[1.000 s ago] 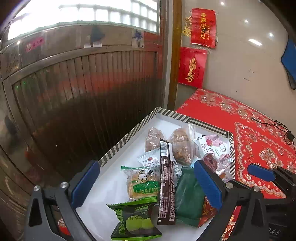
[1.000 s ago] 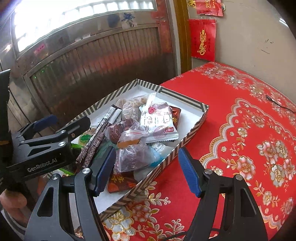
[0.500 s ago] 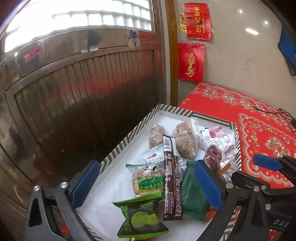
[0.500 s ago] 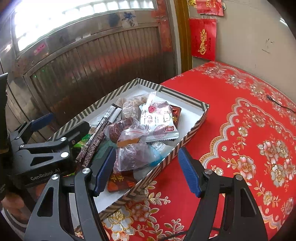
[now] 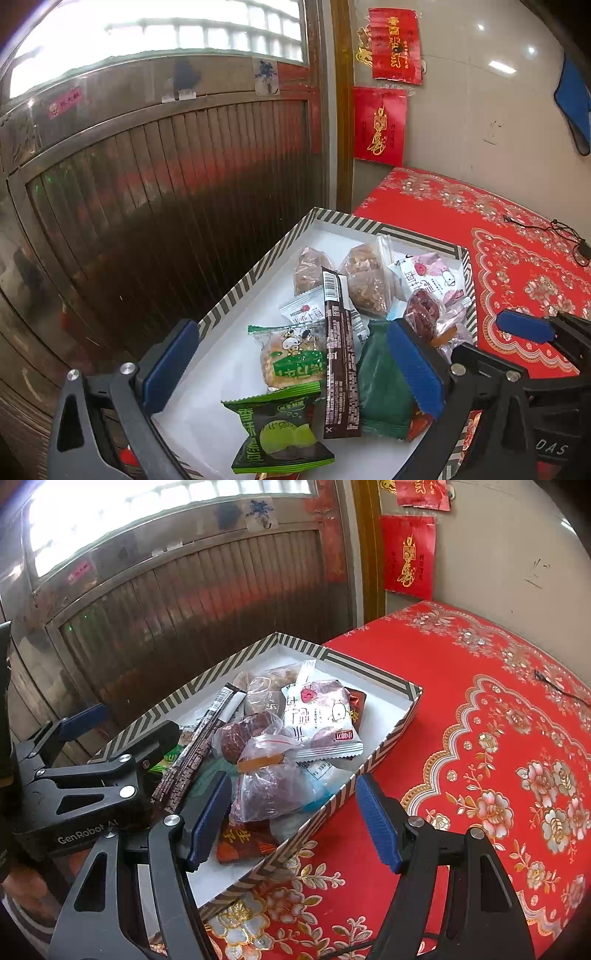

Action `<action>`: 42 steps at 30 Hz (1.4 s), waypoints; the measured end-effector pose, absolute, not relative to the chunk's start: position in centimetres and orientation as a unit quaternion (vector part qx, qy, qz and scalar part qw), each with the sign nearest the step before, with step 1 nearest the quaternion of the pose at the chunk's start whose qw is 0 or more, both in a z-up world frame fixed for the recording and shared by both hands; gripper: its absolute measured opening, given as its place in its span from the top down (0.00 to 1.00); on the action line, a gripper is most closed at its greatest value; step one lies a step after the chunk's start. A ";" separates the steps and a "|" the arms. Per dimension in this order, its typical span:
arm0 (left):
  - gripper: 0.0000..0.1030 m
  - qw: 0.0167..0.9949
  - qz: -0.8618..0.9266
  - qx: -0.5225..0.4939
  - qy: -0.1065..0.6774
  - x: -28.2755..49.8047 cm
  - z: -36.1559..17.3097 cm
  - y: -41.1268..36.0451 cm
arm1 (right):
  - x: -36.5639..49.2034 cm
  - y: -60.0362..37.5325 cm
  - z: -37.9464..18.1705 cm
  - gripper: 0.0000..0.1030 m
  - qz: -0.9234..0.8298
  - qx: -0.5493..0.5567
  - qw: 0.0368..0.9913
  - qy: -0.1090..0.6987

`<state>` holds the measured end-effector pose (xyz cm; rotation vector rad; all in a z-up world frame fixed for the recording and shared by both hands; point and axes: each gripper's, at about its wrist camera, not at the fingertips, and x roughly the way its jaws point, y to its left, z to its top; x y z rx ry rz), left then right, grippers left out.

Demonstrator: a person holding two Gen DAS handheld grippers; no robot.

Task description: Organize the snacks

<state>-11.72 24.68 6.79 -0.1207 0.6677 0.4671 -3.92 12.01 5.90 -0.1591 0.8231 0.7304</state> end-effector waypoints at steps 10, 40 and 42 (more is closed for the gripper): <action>0.00 0.916 0.225 -0.059 0.328 -11.7 6.7 24.9 | -4.1 12.2 5.8 0.32 0.345 -0.077 0.850 0.391; 0.00 0.913 0.219 -0.069 0.337 -11.6 6.4 25.6 | -4.2 12.6 5.7 0.32 0.352 -0.083 0.846 0.392; 0.00 0.913 0.220 -0.068 0.338 -11.6 6.4 25.6 | -4.1 12.6 5.7 0.32 0.351 -0.085 0.846 0.392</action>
